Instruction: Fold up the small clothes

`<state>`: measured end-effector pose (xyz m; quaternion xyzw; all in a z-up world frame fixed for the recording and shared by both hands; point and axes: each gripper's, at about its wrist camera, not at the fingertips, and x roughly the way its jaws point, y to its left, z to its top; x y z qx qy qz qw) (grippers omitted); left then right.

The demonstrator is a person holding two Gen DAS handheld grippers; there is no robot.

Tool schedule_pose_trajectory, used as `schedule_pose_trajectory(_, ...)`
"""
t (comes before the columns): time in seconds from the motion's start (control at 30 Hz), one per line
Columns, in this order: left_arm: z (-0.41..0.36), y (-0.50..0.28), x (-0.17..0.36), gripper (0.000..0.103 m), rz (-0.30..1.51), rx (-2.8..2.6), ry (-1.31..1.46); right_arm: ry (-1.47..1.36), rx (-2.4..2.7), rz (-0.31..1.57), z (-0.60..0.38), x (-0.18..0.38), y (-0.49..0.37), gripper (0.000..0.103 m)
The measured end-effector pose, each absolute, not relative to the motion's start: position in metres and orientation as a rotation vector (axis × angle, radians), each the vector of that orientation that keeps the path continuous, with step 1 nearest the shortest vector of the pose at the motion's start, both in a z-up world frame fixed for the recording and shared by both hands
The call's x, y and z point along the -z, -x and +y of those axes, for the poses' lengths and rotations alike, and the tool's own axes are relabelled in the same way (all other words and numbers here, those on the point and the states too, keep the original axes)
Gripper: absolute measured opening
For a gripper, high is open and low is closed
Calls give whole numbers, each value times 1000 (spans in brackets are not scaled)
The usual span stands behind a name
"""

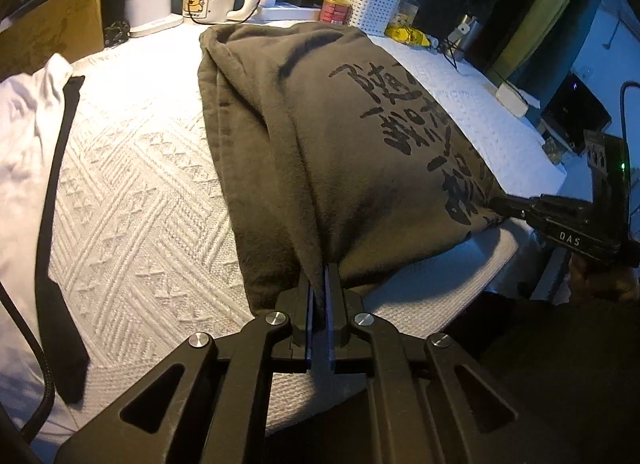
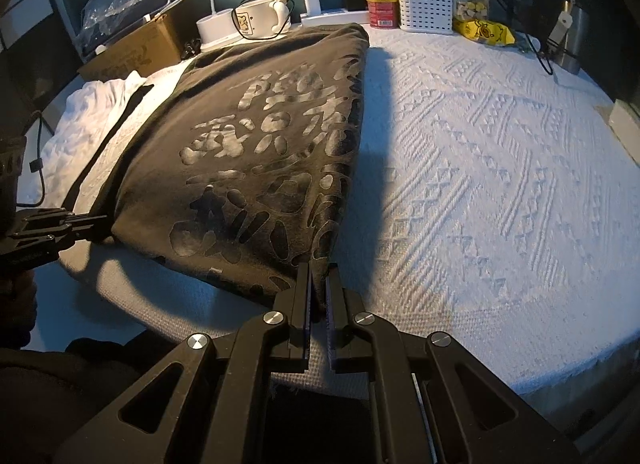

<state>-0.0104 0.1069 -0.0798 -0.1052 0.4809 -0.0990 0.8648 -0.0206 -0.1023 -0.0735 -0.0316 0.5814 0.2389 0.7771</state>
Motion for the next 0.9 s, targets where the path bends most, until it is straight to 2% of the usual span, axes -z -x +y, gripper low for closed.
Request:
schedule_pose_trajectory(0.17,106,11,74,9,1057,218,228,71,-515,1296,-103,71,18,7)
schedule_pose_trajectory(0.23,108,10,70,11,1071,202,218,63,-508,1318,-106,70,13,13)
schedule_pose_trajectory(0.3,110,11,61,22,1054,177,200,59,-499,1311,-110,63,10,20)
schedule_pose_trajectory(0.37,116,11,53,47,1012,160,194,64,-492,1297,-115,57,6,21)
schedule_pose_trajectory(0.43,122,7,50,54,1003,127,204,68,-478,1288,-119,53,0,21)
schedule_pose_trajectory(0.9,122,-29,34,54,948,86,201,55,-448,1277,-122,58,-45,22)
